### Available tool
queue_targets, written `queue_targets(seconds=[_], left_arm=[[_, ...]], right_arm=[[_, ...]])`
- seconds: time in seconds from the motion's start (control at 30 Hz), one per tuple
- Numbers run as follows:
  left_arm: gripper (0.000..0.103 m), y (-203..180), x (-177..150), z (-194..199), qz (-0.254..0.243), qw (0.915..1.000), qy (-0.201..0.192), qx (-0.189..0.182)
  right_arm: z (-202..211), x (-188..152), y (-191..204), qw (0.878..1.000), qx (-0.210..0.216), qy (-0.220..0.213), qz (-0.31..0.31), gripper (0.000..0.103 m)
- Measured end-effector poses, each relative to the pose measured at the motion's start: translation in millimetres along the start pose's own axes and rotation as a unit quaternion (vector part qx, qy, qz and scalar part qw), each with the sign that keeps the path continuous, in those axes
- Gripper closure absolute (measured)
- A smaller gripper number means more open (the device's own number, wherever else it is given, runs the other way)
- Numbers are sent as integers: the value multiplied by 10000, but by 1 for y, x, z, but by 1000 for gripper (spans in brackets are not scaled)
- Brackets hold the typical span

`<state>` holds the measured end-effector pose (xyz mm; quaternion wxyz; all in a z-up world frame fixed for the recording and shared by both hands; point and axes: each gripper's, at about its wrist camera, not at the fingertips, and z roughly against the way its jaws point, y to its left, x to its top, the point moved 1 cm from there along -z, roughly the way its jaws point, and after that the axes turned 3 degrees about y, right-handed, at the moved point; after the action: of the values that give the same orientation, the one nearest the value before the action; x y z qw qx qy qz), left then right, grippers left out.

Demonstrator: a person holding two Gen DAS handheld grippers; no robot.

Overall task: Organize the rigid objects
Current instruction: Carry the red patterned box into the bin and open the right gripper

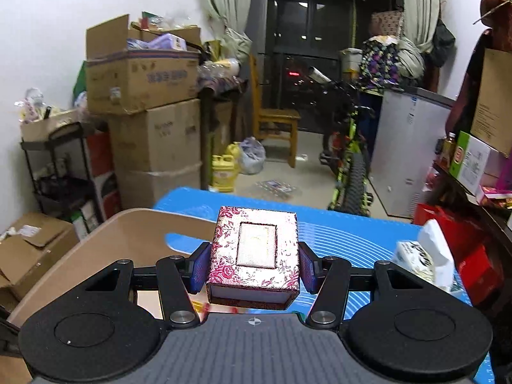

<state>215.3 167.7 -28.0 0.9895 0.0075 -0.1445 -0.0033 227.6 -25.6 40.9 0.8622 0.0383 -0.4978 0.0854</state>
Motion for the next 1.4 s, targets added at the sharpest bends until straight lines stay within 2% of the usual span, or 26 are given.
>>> queue_targets(seconds=[0.17,0.4,0.6,0.7,0.77,0.9,0.97,1.13,1.27,1.4], left_arm=[[98,0,0,0,2,10000,1,2],[98,0,0,0,0,10000,-1,3],[98,0,0,0,1,10000,0,1],[98,0,0,0,0,10000,1,7],[98,0,0,0,2,10000,2,1],[98,0,0,0,-2,10000,1,6],[98,0,0,0,-2,10000,-1,4],[98,0,0,-1,-5,10000,5,20],[98,0,0,-1,-5,10000,4,20],[98,0,0,0,-9,10000,2,22]], right_arm=[[-1,2,14,9999,94,39,61,43],[-14,-12,45,9976,411,366,431,43],[-27,-27,78,9886,769,875,955,43],[-31,-34,91,9826,751,1120,1279,43],[-31,-33,92,9816,812,1158,1282,43],[-43,-35,94,9736,839,1675,1303,43],[-47,-35,96,9718,850,1778,1296,43],[-42,-31,84,9753,989,1656,1079,27],[-32,-25,65,9803,900,1477,955,27],[-21,-7,30,9875,803,1256,512,26]])
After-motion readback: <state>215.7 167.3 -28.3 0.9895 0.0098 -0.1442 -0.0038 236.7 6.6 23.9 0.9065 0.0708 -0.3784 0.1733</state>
